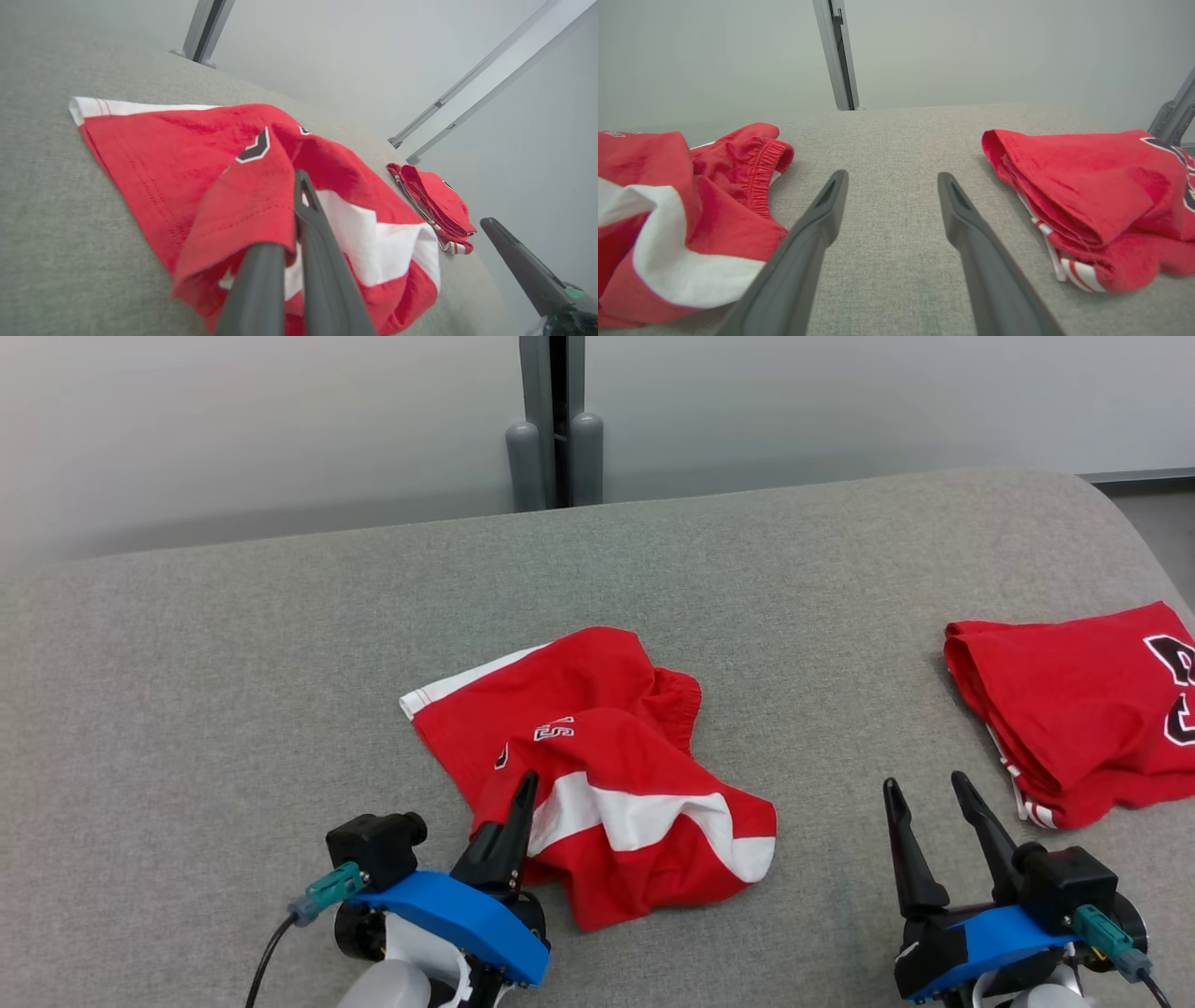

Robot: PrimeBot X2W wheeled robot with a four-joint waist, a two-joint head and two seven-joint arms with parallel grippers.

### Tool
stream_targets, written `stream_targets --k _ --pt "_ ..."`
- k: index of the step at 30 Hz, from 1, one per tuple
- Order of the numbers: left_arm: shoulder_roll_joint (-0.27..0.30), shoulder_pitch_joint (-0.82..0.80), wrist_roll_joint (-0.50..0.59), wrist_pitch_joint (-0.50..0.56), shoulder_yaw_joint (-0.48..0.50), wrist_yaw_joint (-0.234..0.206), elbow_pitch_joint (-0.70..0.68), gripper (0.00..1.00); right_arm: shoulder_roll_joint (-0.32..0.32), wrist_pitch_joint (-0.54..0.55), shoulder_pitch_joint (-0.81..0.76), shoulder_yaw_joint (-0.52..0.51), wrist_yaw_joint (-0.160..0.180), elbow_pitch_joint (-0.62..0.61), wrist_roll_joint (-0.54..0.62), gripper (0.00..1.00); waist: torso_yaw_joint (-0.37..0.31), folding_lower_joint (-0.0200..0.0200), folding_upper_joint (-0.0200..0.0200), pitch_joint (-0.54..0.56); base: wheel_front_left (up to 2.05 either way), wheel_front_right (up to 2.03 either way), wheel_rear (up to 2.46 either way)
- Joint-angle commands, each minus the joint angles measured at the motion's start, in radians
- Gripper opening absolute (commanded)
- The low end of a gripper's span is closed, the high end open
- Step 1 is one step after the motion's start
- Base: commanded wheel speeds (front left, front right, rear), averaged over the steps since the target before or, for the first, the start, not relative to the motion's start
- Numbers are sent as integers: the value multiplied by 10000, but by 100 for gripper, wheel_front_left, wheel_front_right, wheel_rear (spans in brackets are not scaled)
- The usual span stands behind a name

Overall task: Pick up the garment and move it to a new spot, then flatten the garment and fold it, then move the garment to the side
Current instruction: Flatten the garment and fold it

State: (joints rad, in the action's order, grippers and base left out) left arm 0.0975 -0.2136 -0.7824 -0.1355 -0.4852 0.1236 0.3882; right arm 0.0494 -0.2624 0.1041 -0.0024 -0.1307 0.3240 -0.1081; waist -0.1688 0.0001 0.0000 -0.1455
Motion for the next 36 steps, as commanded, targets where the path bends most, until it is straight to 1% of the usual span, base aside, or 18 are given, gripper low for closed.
stream_targets --k 1,3,5,11,13,14,17,19,21,25,30,32,33,34,35,36 --pt "261 -253 188 -19 -62 39 -257 0 22 -33 76 -41 -1 -12 -36 100 63 -1 0 25 0 0 0" --pt "628 -210 509 107 -217 -33 -651 0 22 -33 34 -70 -1 -5 -34 100 126 -1 0 69 0 0 0" --pt "848 2 474 309 -162 -142 -1274 0 22 -33 -15 -123 -1 0 -53 100 212 -1 0 112 0 0 0" --pt "2217 442 483 1419 270 -724 -2916 0 23 -33 -45 -85 -1 14 -179 100 444 -1 0 181 0 0 0" --pt "2722 504 488 1925 375 -835 -3149 0 23 -33 -16 -52 -1 30 -211 100 485 -1 0 180 0 0 0" --pt "2869 558 287 2218 439 -842 -3183 0 22 -33 5 -38 -1 33 -205 100 503 -1 0 174 0 0 0" --pt "3415 419 74 2854 588 -757 -2980 0 23 -33 91 -21 -1 36 -228 100 528 -1 0 123 0 0 0" --pt "3571 212 -27 3006 717 -719 -2646 0 22 -33 141 -8 -1 30 -234 100 510 -1 0 70 0 0 0" --pt "3747 -12 124 3010 719 -651 -2231 0 25 -33 160 6 -1 23 -227 100 468 -1 0 10 0 0 0" --pt "3788 -533 361 2687 736 -556 -1303 0 23 -33 190 -30 -1 22 -196 100 398 -1 0 -99 0 0 0" --pt "3678 -1074 772 2179 573 -454 24 0 24 -33 265 -16 -1 40 -172 100 307 -1 0 -187 0 0 0" --pt "3551 -1173 885 1910 445 -429 485 0 22 -33 254 20 -1 42 -198 100 282 -1 0 -199 0 0 0" --pt "3439 -1190 834 1798 418 -370 664 24 22 -33 244 29 -1 43 -213 100 281 -1 0 -202 0 0 0" --pt "3364 -1199 792 1683 391 -332 833 59 22 -33 231 35 -1 43 -221 100 292 -1 0 -201 0 0 0" --pt "3315 -1194 782 1585 359 -278 984 100 22 -33 212 31 -1 48 -224 100 309 -1 0 -192 0 0 0" --pt "3315 -1194 782 1585 359 -278 984 100 22 -33 212 31 -1 48 -224 100 309 -1 0 -192 0 0 0"
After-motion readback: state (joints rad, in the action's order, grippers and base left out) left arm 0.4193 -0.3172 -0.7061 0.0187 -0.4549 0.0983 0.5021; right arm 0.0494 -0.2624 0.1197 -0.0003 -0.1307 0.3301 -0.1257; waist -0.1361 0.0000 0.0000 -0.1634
